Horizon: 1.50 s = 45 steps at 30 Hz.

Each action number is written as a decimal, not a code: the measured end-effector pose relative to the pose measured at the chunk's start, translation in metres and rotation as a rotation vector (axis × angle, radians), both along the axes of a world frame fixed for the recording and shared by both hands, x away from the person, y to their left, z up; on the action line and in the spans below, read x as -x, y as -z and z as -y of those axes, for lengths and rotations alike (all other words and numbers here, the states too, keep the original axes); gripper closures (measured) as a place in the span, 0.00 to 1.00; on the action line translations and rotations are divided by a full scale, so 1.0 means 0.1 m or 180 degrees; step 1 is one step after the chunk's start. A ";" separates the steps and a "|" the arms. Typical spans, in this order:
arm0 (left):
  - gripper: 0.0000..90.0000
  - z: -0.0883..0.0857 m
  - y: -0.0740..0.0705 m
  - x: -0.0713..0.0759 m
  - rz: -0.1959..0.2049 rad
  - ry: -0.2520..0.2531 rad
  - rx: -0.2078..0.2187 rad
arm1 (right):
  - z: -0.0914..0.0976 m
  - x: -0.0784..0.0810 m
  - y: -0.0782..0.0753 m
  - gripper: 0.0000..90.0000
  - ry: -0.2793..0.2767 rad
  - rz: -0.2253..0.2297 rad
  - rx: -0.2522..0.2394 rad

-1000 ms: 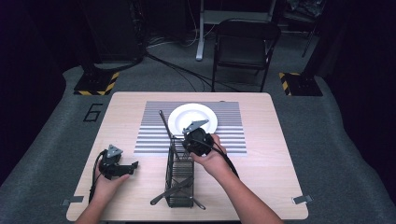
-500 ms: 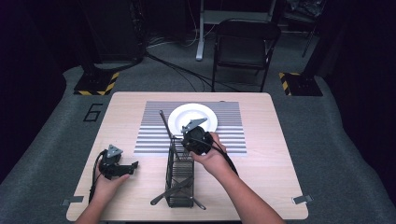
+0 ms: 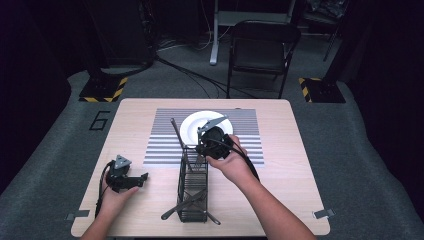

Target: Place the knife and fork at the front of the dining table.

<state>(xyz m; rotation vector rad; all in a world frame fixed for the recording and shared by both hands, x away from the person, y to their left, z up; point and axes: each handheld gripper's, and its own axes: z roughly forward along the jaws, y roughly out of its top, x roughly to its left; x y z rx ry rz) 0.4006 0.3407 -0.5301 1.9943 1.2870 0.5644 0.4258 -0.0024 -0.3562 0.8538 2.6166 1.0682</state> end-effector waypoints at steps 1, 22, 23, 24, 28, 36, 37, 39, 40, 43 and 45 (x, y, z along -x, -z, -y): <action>0.12 0.00 0.00 0.00 0.0000 -0.0001 0.0001 | 0.00 0.01 -0.05 0.97 -0.0025 -0.0008 0.0010; 0.12 0.00 0.00 0.00 0.0001 -0.0001 0.0000 | 0.11 0.09 -0.47 0.97 -0.0089 0.0078 0.0002; 0.12 0.00 0.00 0.00 0.0000 -0.0001 0.0001 | 0.13 0.08 -0.49 0.97 -0.0089 0.0098 -0.0001; 0.12 0.00 0.00 0.00 0.0001 0.0000 0.0000 | 0.13 0.08 -0.50 0.97 -0.0068 0.0083 -0.0004; 0.12 0.00 0.00 0.00 0.0000 0.0000 0.0000 | 0.18 0.07 -0.54 0.97 -0.0072 0.0107 0.0004; 0.12 0.00 0.00 0.00 0.0000 0.0000 0.0000 | 0.33 0.03 -0.58 0.97 0.0028 0.0128 -0.0026; 0.12 0.00 0.00 0.00 0.0000 -0.0002 0.0001 | 0.36 0.03 -0.58 0.97 0.0067 0.0117 -0.0020; 0.12 0.00 0.00 0.00 0.0000 0.0000 0.0000 | 0.39 0.02 -0.58 0.97 0.0076 0.0136 -0.0006; 0.12 0.00 0.00 0.00 0.0000 -0.0001 0.0001 | 0.41 0.02 -0.57 0.97 0.0118 0.0128 0.0005; 0.12 0.00 0.00 0.00 0.0000 0.0000 0.0000 | 0.48 0.00 -0.55 0.97 0.0157 0.0130 0.0020; 0.12 0.00 0.00 0.00 0.0001 0.0000 0.0000 | 0.53 -0.01 -0.52 0.97 0.0201 0.0132 0.0040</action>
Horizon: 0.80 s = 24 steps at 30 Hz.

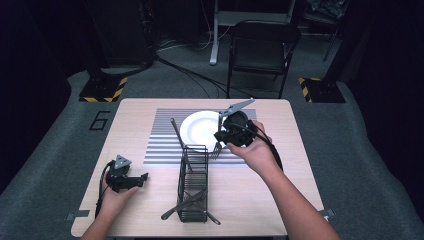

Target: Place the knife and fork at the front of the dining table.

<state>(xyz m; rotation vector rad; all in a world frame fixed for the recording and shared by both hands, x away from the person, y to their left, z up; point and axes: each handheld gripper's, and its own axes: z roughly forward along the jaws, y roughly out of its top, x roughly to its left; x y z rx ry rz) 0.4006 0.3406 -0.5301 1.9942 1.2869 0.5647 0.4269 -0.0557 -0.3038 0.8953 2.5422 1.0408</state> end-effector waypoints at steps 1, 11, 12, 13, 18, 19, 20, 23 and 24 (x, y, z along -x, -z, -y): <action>0.12 0.00 0.00 0.00 0.0000 0.0001 -0.0001 | 0.03 -0.01 0.03 0.97 0.0052 -0.0005 0.0009; 0.12 0.00 0.00 0.00 0.0001 0.0001 -0.0001 | 0.28 -0.09 0.34 0.97 0.0285 -0.0056 0.0095; 0.12 0.00 0.00 0.00 -0.0010 0.0004 -0.0007 | 0.32 -0.11 0.41 0.97 0.0342 -0.0069 0.0099; 0.12 0.00 0.00 0.00 -0.0008 0.0004 -0.0005 | 0.32 -0.11 0.41 0.97 0.0342 -0.0069 0.0099; 0.12 0.00 0.00 0.00 -0.0018 0.0008 -0.0009 | 0.43 -0.18 0.62 0.97 0.0497 -0.0097 0.0139; 0.12 0.00 -0.01 0.00 -0.0019 0.0008 -0.0009 | 0.45 -0.20 0.65 0.97 0.0513 -0.0081 0.0141; 0.12 0.00 0.00 0.00 -0.0018 0.0008 -0.0009 | 0.45 -0.20 0.65 0.97 0.0513 -0.0081 0.0141; 0.12 0.00 0.00 0.00 -0.0017 0.0007 -0.0008 | 0.49 -0.23 0.73 0.97 0.0596 -0.0076 0.0157; 0.12 0.00 0.00 0.00 -0.0008 0.0005 -0.0005 | 0.51 -0.24 0.76 0.97 0.0620 -0.0070 0.0171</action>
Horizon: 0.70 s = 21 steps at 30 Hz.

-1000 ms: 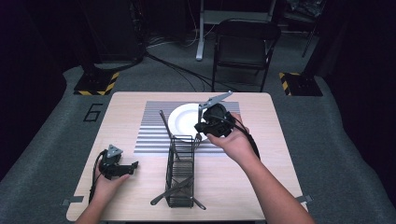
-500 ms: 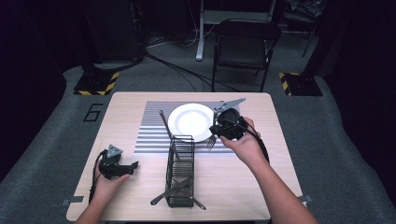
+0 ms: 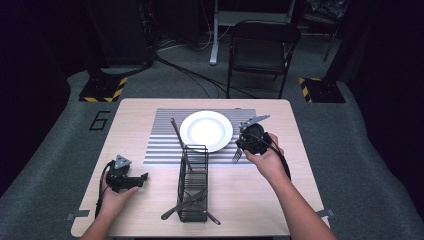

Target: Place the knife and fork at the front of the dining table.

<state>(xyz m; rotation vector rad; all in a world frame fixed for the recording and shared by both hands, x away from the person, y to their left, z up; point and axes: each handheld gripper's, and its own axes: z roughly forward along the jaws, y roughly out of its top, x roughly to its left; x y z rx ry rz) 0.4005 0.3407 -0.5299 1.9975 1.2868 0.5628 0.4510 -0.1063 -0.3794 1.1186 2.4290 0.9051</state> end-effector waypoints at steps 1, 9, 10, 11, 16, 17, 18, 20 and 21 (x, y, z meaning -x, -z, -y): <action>0.12 0.00 0.00 0.00 -0.0012 0.0005 -0.0006 | 0.01 -0.01 0.02 0.97 0.0011 0.0009 0.0009; 0.12 0.00 0.00 0.00 -0.0010 0.0004 -0.0005 | 0.07 -0.09 0.23 0.97 0.0134 -0.0032 0.0082; 0.12 0.00 0.00 0.00 -0.0011 0.0004 -0.0005 | 0.08 -0.10 0.25 0.97 0.0144 -0.0025 0.0080; 0.12 0.00 0.00 0.00 -0.0011 0.0004 -0.0005 | 0.08 -0.10 0.25 0.97 0.0144 -0.0025 0.0080; 0.12 0.00 0.00 0.00 0.0001 -0.0001 0.0000 | 0.10 -0.13 0.32 0.97 0.0175 -0.0058 0.0111; 0.12 0.00 0.00 0.00 -0.0012 0.0005 -0.0006 | 0.10 -0.14 0.33 0.97 0.0191 -0.0058 0.0119; 0.12 0.00 0.00 0.00 -0.0004 0.0001 -0.0002 | 0.10 -0.15 0.34 0.97 0.0190 -0.0061 0.0136; 0.12 0.00 0.00 0.00 0.0012 -0.0005 0.0007 | 0.10 -0.16 0.35 0.97 0.0197 -0.0072 0.0146; 0.12 0.00 0.00 0.00 -0.0011 0.0005 -0.0005 | 0.11 -0.17 0.36 0.97 0.0197 -0.0067 0.0146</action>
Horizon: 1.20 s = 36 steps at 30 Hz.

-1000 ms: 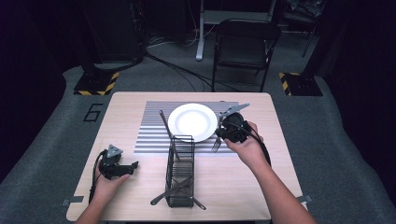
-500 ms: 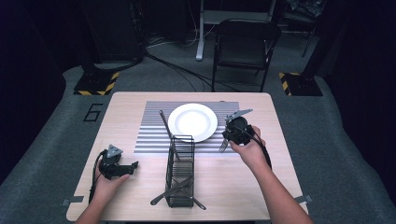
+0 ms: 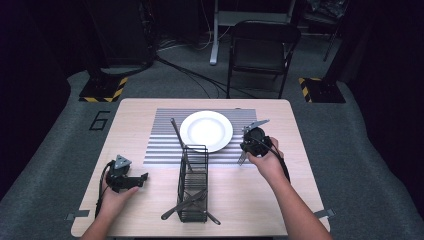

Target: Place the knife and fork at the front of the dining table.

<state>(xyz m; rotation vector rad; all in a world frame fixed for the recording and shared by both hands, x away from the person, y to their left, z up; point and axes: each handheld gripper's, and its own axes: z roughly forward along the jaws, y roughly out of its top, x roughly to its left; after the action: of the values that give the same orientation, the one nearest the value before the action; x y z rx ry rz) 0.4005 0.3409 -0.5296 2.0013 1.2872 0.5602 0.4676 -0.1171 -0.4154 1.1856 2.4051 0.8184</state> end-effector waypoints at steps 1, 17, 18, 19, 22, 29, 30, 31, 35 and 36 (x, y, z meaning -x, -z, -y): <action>0.12 0.00 0.00 0.00 0.0000 -0.0001 0.0002 | 0.00 -0.01 0.01 0.97 0.0008 -0.0012 -0.0001; 0.12 0.00 0.00 0.00 0.0004 -0.0002 0.0002 | -0.02 -0.11 0.12 0.97 0.0061 -0.0008 -0.0046; 0.12 0.00 0.00 0.00 0.0001 -0.0001 0.0001 | -0.02 -0.13 0.12 0.97 0.0062 -0.0004 -0.0056; 0.12 0.00 0.00 0.00 0.0013 -0.0005 0.0005 | -0.02 -0.16 0.14 0.97 0.0093 0.0022 -0.0113; 0.12 0.00 0.00 0.00 0.0005 -0.0003 0.0002 | -0.03 -0.19 0.17 0.97 0.0155 0.0019 -0.0184; 0.12 0.00 0.00 0.00 -0.0003 0.0001 0.0000 | -0.03 -0.32 0.26 0.97 0.0365 0.0027 -0.0356; 0.12 0.00 0.00 0.00 0.0013 -0.0004 0.0005 | -0.03 -0.35 0.28 0.96 0.0446 0.0003 -0.0402; 0.12 0.00 0.00 0.00 0.0010 -0.0004 0.0004 | -0.03 -0.35 0.28 0.96 0.0446 0.0003 -0.0402; 0.12 0.00 0.00 0.00 0.0001 0.0001 0.0000 | 0.01 -0.43 0.34 0.96 0.0554 -0.0019 -0.0508; 0.12 0.00 0.00 0.00 -0.0001 0.0001 0.0000 | 0.01 -0.44 0.35 0.96 0.0598 -0.0053 -0.0548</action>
<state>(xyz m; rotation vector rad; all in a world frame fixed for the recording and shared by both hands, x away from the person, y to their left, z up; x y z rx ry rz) 0.4005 0.3409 -0.5296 2.0016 1.2871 0.5597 0.5117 -0.1180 -0.4504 1.4629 2.2295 0.9729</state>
